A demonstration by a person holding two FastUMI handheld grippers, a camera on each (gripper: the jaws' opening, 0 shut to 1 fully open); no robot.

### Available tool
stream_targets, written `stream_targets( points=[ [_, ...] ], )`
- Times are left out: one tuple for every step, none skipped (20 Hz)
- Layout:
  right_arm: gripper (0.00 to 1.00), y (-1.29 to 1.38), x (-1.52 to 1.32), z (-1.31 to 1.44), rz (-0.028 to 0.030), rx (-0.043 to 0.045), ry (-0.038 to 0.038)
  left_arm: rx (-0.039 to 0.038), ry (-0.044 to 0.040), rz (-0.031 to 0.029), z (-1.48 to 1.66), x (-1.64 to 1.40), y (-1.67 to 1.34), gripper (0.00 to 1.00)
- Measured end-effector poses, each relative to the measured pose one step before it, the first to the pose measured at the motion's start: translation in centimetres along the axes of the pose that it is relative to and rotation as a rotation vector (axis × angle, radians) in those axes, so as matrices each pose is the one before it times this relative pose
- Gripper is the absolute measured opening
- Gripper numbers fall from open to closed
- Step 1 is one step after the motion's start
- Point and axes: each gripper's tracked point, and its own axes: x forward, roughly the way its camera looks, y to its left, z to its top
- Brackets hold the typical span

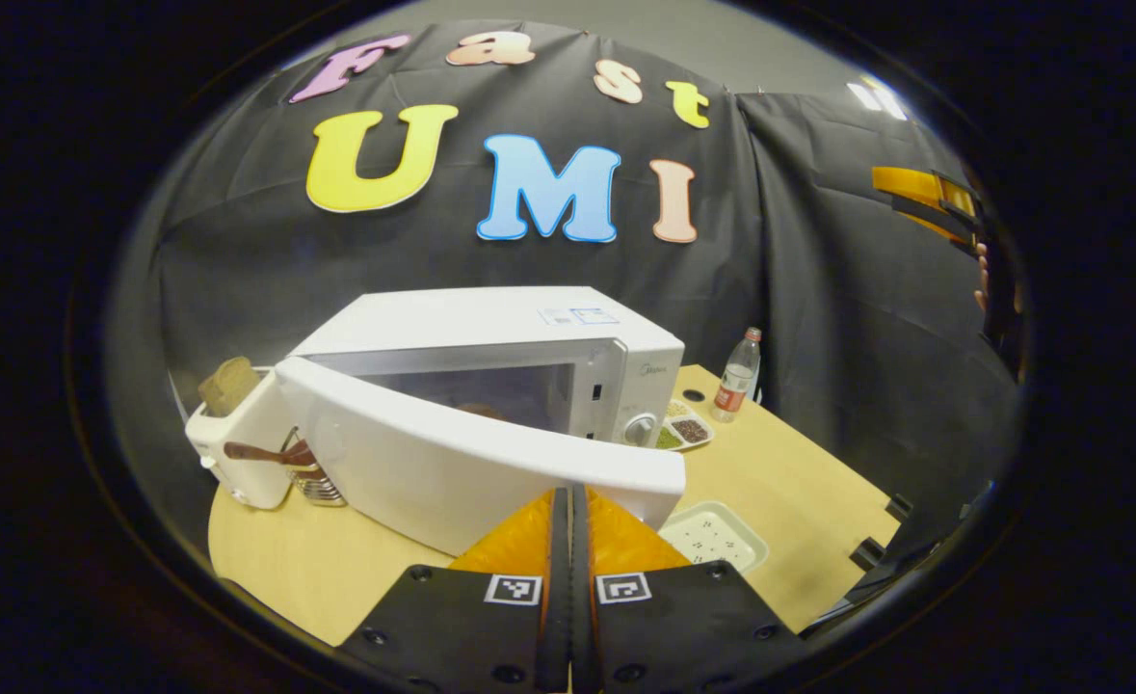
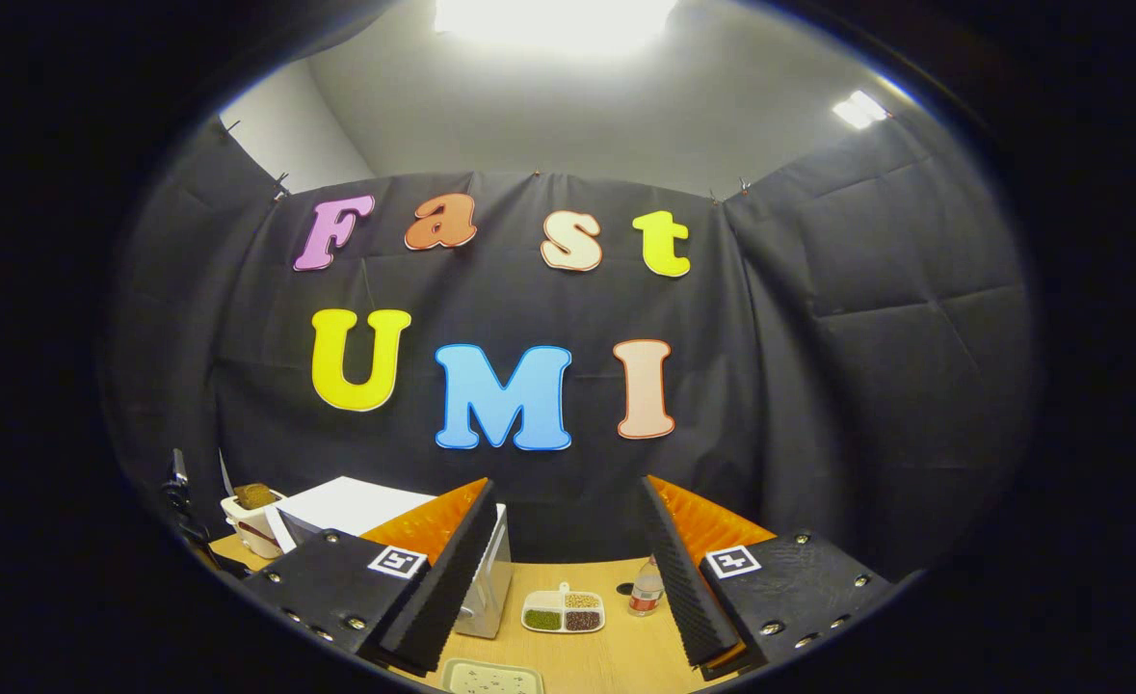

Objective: Open the microwave oven with the left hand, put the food in, and close the microwave oven.

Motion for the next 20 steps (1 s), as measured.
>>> stream_targets(
  points=[
    [0.90,-0.007,0.096,-0.075,-0.00352,-0.00303,0.00434,0.00170,-0.00288,-0.00429,0.153,0.270,-0.136,0.07],
    [0.90,0.061,0.119,-0.154,0.00167,-0.00135,0.00258,0.00204,-0.00151,-0.00055,0.155,0.410,-0.054,0.07],
    [0.90,0.048,-0.021,0.034,0.00319,-0.00016,0.00025,0.00137,-0.00134,0.00212,0.187,0.456,-0.018,0.07],
    [0.90,-0.127,-0.064,0.164,0.00075,-0.00003,-0.00753,-0.00180,-0.00173,0.00471,0.242,0.422,0.002,0.07],
    [0.89,-0.011,-0.045,0.214,0.00325,-0.00190,-0.00733,-0.00626,-0.00181,0.00323,0.138,0.377,-0.112,0.07],
    [0.89,0.075,-0.131,0.015,0.00354,-0.00588,-0.00569,-0.00484,-0.00172,0.00106,0.190,0.539,-0.144,0.07],
    [0.90,0.027,0.047,0.145,0.00539,-0.00650,-0.00596,-0.00215,0.00058,-0.00086,-0.001,0.581,-0.271,0.07],
    [0.90,0.126,0.010,-0.065,0.00513,-0.00618,-0.00218,0.00082,-0.00085,-0.00340,0.236,0.599,-0.211,0.07],
    [0.90,0.016,0.113,-0.066,0.00453,-0.00305,0.00060,0.00119,0.00137,0.00175,0.139,0.633,-0.112,0.07],
    [0.89,0.081,0.296,-0.094,0.00506,-0.00002,0.00408,0.00088,0.00238,0.00458,0.139,0.620,-0.012,0.07],
    [0.89,-0.034,0.011,-0.185,0.00145,0.00142,0.00491,0.00082,0.00083,0.00533,0.251,0.508,-0.074,0.07],
    [0.89,-0.014,0.083,-0.083,-0.00094,0.00153,0.00316,0.00006,-0.00023,0.00200,0.281,0.485,-0.064,0.07],
    [0.90,-0.056,0.156,-0.118,-0.00181,0.00282,0.00343,-0.00208,0.00087,0.00106,-0.078,0.563,-0.049,0.07],
    [0.90,-0.174,0.141,-0.185,-0.00102,0.00377,0.00305,-0.00281,0.00286,-0.00381,0.173,0.510,-0.100,0.06],
    [0.90,-0.101,0.021,-0.179,0.00173,0.00581,0.00333,0.00199,0.00068,0.00144,-0.120,0.577,-0.012,0.07],
    [0.89,-0.170,0.195,-0.277,-0.00285,0.00354,0.00360,0.00259,0.00115,0.00120,-0.002,0.436,0.054,0.07],
    [0.90,-0.381,0.095,-0.135,-0.00557,-0.00008,0.00417,-0.00012,0.00303,0.00373,0.014,0.401,0.060,0.07],
    [0.90,-0.234,0.095,-0.122,-0.00583,-0.00006,0.00180,-0.00179,-0.00069,0.00298,0.201,0.512,0.156,0.07],
    [0.90,-0.250,0.128,-0.092,-0.00529,0.00023,0.00176,-0.00348,-0.00152,0.00830,0.260,0.445,0.133,0.07],
    [0.90,-0.270,0.103,-0.162,-0.00267,0.00083,0.00301,-0.00597,0.00141,0.00946,0.266,0.421,0.232,0.07]
  ],
)
